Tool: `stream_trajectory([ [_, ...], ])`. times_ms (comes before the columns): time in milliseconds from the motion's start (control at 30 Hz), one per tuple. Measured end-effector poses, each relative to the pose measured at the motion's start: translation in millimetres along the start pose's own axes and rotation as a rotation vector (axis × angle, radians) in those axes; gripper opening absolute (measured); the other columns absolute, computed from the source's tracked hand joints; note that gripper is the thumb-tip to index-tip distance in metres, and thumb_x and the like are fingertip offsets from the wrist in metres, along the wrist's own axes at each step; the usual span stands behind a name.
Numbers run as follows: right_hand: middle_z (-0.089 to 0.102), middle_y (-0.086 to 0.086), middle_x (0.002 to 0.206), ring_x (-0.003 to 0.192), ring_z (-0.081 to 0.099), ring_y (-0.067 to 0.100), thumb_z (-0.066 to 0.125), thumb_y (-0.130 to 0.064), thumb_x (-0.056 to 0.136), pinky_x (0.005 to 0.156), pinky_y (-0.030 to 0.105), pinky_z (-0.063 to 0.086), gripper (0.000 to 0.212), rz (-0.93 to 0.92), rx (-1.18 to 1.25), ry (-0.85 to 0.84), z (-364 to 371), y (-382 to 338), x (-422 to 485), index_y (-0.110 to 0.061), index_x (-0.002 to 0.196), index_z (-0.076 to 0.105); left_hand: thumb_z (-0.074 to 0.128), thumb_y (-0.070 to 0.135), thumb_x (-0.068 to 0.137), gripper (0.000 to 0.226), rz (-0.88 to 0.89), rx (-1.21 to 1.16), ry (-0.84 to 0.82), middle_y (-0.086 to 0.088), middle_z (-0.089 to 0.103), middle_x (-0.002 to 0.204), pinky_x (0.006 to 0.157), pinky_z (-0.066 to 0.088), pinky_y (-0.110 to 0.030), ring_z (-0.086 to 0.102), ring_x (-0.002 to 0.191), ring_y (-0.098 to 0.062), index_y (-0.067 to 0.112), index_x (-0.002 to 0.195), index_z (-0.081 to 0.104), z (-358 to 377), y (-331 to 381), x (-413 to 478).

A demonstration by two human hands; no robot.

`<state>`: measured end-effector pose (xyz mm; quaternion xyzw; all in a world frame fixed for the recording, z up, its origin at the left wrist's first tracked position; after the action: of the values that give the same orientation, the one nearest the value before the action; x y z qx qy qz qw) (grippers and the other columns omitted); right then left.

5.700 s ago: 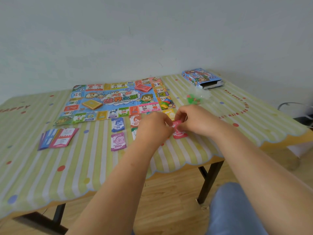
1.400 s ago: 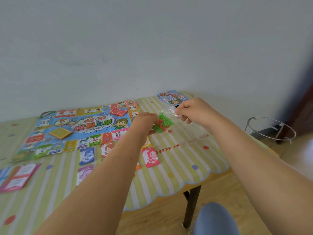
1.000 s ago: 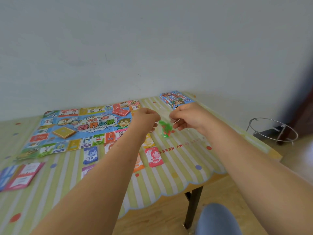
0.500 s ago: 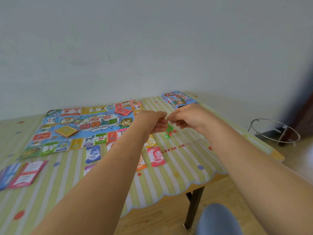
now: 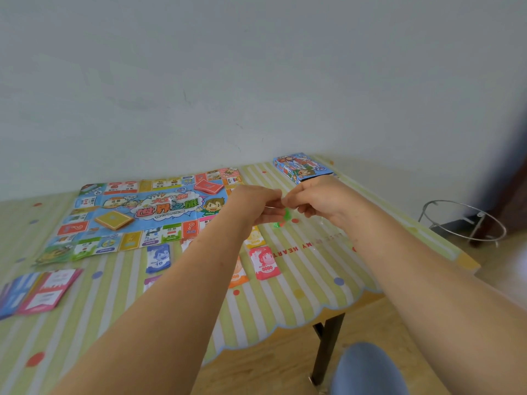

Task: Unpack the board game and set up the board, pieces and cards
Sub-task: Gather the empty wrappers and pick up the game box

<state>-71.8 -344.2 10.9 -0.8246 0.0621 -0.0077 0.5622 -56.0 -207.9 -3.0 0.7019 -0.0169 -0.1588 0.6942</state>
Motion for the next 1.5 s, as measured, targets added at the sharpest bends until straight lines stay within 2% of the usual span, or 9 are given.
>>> stream_trajectory([
  [200,0.061,0.005,0.067,0.056,0.052,0.015,0.074,-0.005,0.078,0.053,0.026,0.043,0.01,0.046,0.11,0.023,-2.6,3.0,1.9,-0.009,0.073,0.066,0.058,0.005,0.092,0.014,0.034,0.093,0.01,-0.013,0.067,0.08,0.058,0.059,-0.023,0.064,0.064,-0.02,-0.005,0.101,0.064,0.6,6.7,-2.6],
  [333,0.059,0.006,0.064,0.056,0.051,0.018,0.072,-0.007,0.08,0.054,0.028,0.041,0.009,0.076,0.084,0.09,-5.9,1.6,4.9,-0.006,0.077,0.064,0.054,0.003,0.092,0.015,-0.025,0.225,0.064,-0.011,0.062,0.068,0.047,0.054,-0.024,0.059,0.055,-0.019,0.001,0.077,0.058,0.9,10.9,-0.7],
  [567,0.059,0.003,0.062,0.052,0.05,0.016,0.07,-0.009,0.078,0.05,0.025,0.041,0.007,0.026,-0.002,0.272,-28.7,-7.8,4.1,-0.005,0.076,0.066,0.053,0.009,0.078,0.012,0.081,0.352,0.116,-0.001,0.062,0.056,0.056,0.042,-0.023,0.049,0.051,-0.015,0.008,0.068,0.06,-2.2,19.4,-5.0],
  [767,0.06,0.008,0.067,0.059,0.051,0.021,0.067,-0.011,0.074,0.056,0.03,0.041,0.02,-0.074,-0.026,0.343,-27.5,-13.6,3.2,0.006,0.085,0.066,0.054,0.012,0.076,0.008,0.155,0.378,0.172,-0.001,0.046,0.068,0.056,0.034,-0.025,0.04,0.06,-0.018,0.011,0.07,0.059,-9.7,33.0,-6.7],
  [867,0.059,0.004,0.065,0.054,0.051,0.017,0.066,-0.01,0.078,0.051,0.026,0.04,0.017,-0.077,-0.007,0.316,-24.7,-14.7,4.4,0.004,0.087,0.067,0.056,0.013,0.078,0.011,0.128,0.265,0.144,-0.002,0.065,0.083,0.073,0.052,-0.033,0.061,0.078,-0.022,0.013,0.07,0.064,-14.2,27.1,1.7],
  [933,0.061,0.003,0.067,0.055,0.053,0.016,0.066,-0.014,0.082,0.051,0.025,0.042,0.013,-0.084,0.008,0.285,-21.2,-15.4,5.2,-0.002,0.085,0.067,0.057,0.011,0.084,0.01,0.103,0.171,0.132,-0.002,0.07,0.089,0.08,0.055,-0.035,0.067,0.085,-0.02,0.013,0.078,0.065,-17.6,21.6,6.9],
  [1133,0.066,0.006,0.082,0.063,0.062,0.018,0.058,-0.032,0.094,0.06,0.027,0.052,0.032,-0.091,0.101,0.222,-14.8,-10.0,7.4,-0.001,0.1,0.063,0.058,0.014,0.091,0.009,0.038,0.022,0.101,-0.004,0.067,0.093,0.069,0.056,-0.029,0.063,0.075,-0.019,0.01,0.095,0.065,-23.8,15.6,13.2],
  [1333,0.07,0.004,0.101,0.087,0.072,0.021,0.064,-0.045,0.088,0.082,0.035,0.059,0.036,-0.075,0.114,0.163,-9.4,2.7,14.0,-0.016,0.108,0.064,0.059,0.012,0.091,0.009,-0.069,-0.277,0.097,-0.01,0.064,0.088,0.063,0.06,-0.036,0.065,0.072,-0.027,0.006,0.087,0.063,-24.7,7.0,26.2],
  [1500,0.068,0.005,0.103,0.091,0.071,0.017,0.08,-0.034,0.076,0.081,0.035,0.059,0.053,-0.017,0.12,0.075,0.3,12.5,19.6,-0.021,0.121,0.055,0.055,0.007,0.093,0.011,-0.148,-0.516,0.075,-0.016,0.058,0.091,0.064,0.057,-0.044,0.064,0.082,-0.031,-0.001,0.086,0.06,-14.8,1.6,33.8],
])
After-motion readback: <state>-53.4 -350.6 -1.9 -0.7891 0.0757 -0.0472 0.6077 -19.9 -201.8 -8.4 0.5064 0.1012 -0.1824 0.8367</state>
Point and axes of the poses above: each hand's wrist, its own x-axis towards the middle knuckle, its own z-axis out of the palm, y = z × x, the point moved 9 cm from there along x, towards the middle knuckle
